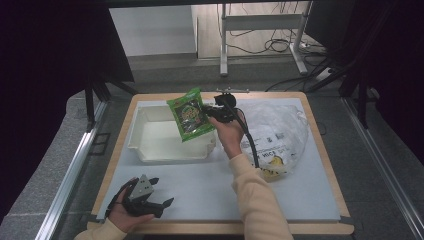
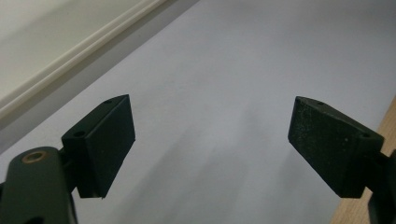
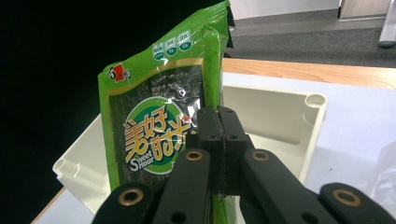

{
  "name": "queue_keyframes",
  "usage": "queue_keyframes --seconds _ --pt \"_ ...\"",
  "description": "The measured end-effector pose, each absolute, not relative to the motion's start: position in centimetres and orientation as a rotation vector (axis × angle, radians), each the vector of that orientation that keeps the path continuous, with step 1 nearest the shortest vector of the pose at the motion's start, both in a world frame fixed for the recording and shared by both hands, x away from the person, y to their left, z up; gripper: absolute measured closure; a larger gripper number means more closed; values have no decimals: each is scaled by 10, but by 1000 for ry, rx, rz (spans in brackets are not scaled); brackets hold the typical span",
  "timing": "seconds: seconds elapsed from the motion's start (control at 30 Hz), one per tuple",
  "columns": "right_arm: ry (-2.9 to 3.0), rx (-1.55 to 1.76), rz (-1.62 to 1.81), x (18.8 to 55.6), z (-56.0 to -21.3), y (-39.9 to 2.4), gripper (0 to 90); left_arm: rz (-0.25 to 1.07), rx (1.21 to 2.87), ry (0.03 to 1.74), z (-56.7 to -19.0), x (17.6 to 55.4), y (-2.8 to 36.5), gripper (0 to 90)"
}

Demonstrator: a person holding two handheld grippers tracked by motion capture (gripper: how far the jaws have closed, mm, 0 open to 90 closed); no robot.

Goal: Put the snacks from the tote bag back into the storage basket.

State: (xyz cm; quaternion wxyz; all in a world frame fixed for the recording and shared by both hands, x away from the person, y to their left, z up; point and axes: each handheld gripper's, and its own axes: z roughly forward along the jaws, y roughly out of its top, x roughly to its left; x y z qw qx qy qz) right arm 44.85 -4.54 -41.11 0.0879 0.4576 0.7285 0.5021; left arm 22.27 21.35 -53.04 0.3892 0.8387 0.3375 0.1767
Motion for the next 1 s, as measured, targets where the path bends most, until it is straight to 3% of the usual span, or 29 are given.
queue_keyframes --seconds 1.0 --pt "2212 1369 1487 453 -425 -20 898 446 2131 856 -530 223 215 145"
